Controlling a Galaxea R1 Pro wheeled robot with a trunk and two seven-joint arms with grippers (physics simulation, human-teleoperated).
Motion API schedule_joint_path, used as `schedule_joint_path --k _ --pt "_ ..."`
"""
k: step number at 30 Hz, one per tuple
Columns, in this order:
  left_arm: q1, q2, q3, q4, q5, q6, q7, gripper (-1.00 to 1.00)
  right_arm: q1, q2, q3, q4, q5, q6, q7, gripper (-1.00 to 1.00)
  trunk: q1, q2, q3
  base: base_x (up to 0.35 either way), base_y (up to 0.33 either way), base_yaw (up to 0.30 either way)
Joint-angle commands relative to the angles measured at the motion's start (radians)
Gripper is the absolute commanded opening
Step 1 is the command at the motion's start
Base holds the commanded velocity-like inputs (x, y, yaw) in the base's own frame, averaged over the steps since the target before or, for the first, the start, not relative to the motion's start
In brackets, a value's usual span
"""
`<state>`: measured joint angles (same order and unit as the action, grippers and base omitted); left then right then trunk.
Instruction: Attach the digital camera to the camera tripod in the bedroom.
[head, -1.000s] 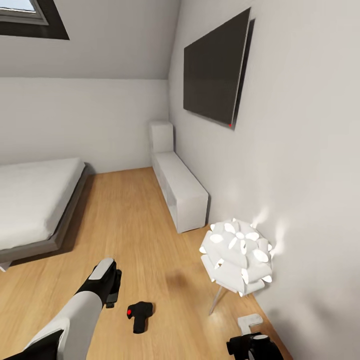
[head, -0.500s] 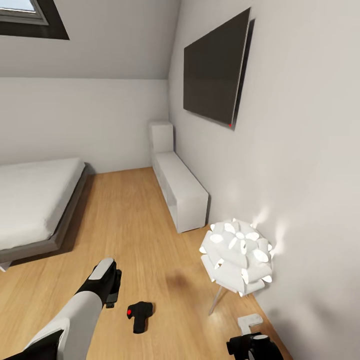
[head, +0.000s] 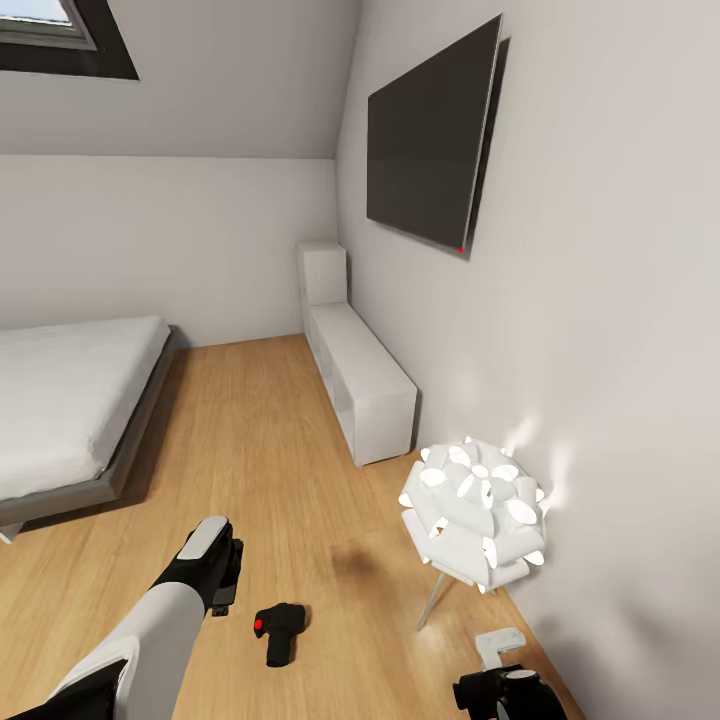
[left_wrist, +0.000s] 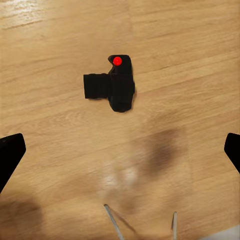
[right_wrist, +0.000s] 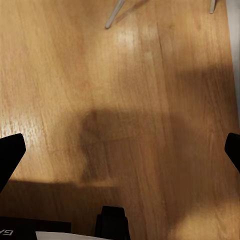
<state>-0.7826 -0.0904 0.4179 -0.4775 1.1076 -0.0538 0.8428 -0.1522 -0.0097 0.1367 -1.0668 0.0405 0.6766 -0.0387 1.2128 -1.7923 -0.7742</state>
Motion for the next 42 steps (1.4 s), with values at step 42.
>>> schedule_joint_path --k 42 --pt "0.046 0.016 -0.065 -0.01 0.012 0.019 -0.011 1.0 0.004 0.006 -0.05 -0.397 0.006 0.116 -0.004 1.0 0.149 -0.273 -0.123 0.0 0.0 -0.002"
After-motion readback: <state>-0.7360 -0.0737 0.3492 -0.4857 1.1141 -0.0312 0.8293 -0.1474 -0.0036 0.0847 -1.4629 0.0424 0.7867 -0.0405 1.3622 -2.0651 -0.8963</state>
